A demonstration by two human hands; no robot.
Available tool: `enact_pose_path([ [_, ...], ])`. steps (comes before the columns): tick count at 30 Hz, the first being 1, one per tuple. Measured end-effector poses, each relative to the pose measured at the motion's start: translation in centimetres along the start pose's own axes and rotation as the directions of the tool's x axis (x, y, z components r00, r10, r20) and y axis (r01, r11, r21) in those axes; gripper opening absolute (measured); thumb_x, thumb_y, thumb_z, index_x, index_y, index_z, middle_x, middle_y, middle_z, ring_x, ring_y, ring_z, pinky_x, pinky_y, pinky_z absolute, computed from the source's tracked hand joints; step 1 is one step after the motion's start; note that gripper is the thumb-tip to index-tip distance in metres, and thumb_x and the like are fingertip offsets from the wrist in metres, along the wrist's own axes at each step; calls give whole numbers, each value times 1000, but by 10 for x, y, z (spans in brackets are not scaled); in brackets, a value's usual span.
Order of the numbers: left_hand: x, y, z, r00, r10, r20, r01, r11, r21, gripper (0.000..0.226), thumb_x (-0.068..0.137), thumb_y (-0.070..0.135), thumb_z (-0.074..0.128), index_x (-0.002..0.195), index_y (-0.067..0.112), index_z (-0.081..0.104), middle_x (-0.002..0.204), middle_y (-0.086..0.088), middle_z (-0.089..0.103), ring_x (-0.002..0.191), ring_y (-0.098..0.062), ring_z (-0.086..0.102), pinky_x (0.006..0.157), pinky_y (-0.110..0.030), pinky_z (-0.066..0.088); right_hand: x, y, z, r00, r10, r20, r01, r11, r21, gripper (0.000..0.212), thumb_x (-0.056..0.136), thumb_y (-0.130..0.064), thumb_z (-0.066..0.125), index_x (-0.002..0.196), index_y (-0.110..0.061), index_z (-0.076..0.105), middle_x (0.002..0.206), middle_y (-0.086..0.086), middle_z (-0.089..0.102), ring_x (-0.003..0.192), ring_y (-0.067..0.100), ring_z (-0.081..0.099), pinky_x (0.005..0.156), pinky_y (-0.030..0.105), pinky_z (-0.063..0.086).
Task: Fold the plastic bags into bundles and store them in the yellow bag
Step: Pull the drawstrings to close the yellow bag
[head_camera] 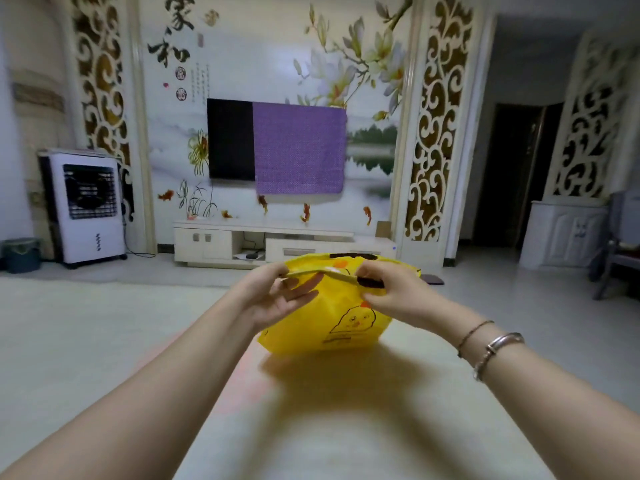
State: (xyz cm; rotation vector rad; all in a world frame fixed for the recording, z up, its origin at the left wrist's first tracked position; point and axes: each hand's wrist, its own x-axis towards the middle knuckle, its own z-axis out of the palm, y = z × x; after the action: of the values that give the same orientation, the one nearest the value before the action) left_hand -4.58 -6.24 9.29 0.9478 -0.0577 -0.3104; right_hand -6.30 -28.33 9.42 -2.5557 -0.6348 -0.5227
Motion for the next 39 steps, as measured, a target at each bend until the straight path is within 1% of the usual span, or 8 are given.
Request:
enact_pose_path([
  [10, 3, 31, -30, 901, 352, -253, -175, 830, 530, 5, 98, 9, 48, 102, 11, 47, 104, -13, 51, 77, -25, 65, 72, -39, 60, 38, -29, -6, 970, 113, 215, -84, 986, -143, 39, 81, -56, 64, 104, -25, 60, 105, -4, 58, 95, 16, 57, 80, 35, 51],
  [14, 12, 20, -28, 603, 743, 290, -450, 17, 893, 33, 88, 32, 63, 118, 29, 50, 121, 3, 44, 109, -21, 48, 94, -37, 46, 48, -30, 10, 894, 185, 408, -104, 971, -214, 22, 87, -48, 61, 89, -27, 54, 81, -8, 50, 72, 9, 47, 60, 26, 37],
  [16, 13, 15, -23, 643, 576, 505, -522, -152, 839, 39, 85, 53, 63, 119, 37, 55, 119, 16, 52, 119, -12, 39, 96, -33, 38, 57, -28, 16, 864, 180, 471, -120, 981, -153, 26, 88, -36, 63, 101, -15, 56, 84, -3, 50, 74, 12, 46, 61, 25, 35],
  [20, 33, 11, -21, 772, 383, 507, -352, -407, 843, 36, 87, 51, 61, 120, 36, 58, 112, 17, 54, 122, -11, 36, 101, -31, 24, 76, -20, 3, 884, 120, 451, -114, 993, -41, 36, 84, -26, 67, 119, -23, 58, 122, -2, 59, 112, 14, 55, 94, 33, 49],
  [24, 53, 22, -11, 819, 379, 431, -257, -431, 865, 27, 87, 55, 57, 97, 32, 62, 98, 10, 60, 110, -17, 47, 107, -42, 28, 88, -16, -17, 956, 36, 290, -78, 988, 136, 8, 89, -25, 66, 94, -19, 66, 101, -4, 64, 96, 10, 59, 82, 24, 48],
  [28, 66, 26, 7, 797, 431, 423, -337, -264, 904, 29, 77, 66, 62, 97, 46, 58, 108, 16, 56, 109, -13, 37, 101, -41, 28, 98, -13, -24, 971, 13, 240, -40, 994, 106, 6, 86, -29, 69, 81, -27, 65, 82, -10, 54, 74, 1, 47, 65, 17, 35],
  [34, 76, 3, 22, 740, 553, 383, -397, -101, 912, 10, 84, 45, 66, 75, 44, 64, 89, 16, 65, 112, -14, 43, 114, -56, 10, 100, -14, -33, 986, 36, 165, -86, 947, 310, 7, 86, -13, 69, 82, -10, 64, 69, -1, 64, 59, 9, 59, 59, 20, 48],
  [39, 71, -9, 11, 756, 563, 332, -316, -131, 940, 25, 92, 41, 57, 73, 27, 65, 89, 13, 61, 106, -10, 36, 116, -54, -1, 89, 7, -28, 971, 240, 15, -187, 716, 673, 6, 90, -7, 62, 86, -5, 58, 80, 12, 67, 71, 18, 71, 48, 19, 39],
])
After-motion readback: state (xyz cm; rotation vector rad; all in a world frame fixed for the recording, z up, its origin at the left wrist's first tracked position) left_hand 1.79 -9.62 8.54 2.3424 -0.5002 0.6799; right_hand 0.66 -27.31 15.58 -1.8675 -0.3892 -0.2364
